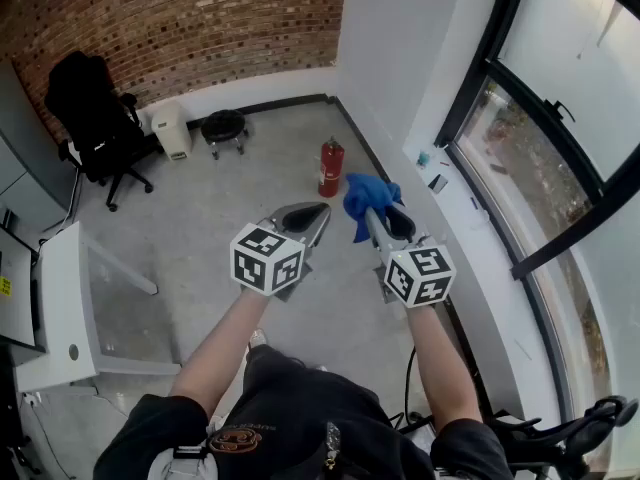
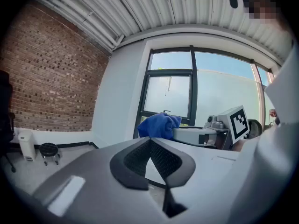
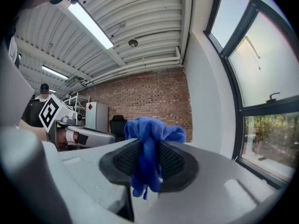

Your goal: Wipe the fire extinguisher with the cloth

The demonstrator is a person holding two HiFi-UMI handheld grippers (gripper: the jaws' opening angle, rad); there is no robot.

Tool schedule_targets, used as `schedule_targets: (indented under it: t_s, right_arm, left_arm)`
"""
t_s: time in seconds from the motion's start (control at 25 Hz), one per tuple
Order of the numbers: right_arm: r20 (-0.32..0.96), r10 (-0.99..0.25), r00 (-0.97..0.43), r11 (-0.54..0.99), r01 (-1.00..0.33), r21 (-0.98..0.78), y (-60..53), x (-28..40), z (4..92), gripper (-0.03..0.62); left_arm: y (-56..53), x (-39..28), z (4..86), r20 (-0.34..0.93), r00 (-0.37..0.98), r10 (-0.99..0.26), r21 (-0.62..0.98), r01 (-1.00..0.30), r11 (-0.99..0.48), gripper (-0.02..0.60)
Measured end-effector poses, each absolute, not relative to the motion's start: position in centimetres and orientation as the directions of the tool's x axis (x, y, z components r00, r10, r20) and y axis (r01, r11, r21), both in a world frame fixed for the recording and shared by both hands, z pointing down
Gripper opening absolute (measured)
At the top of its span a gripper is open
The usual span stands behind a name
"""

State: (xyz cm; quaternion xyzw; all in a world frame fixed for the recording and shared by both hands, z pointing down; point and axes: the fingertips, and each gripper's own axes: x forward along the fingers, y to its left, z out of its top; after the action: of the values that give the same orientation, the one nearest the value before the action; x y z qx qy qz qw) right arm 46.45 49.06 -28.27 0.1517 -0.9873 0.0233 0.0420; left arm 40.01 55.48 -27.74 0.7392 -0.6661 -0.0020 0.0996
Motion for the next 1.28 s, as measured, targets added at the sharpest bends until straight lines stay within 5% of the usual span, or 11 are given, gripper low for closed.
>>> schedule_targets:
  t_s: [1.28]
  right_arm:
    - [0.154, -0.296, -0.943, 0.942, -0.315, -0.119, 45.5, 45.4, -24.1, 0.109]
  left_arm:
    - [52.7, 38.4, -25.3, 0.195, 0.104, -0.975, 0.123, -0.989, -0.081, 0.006]
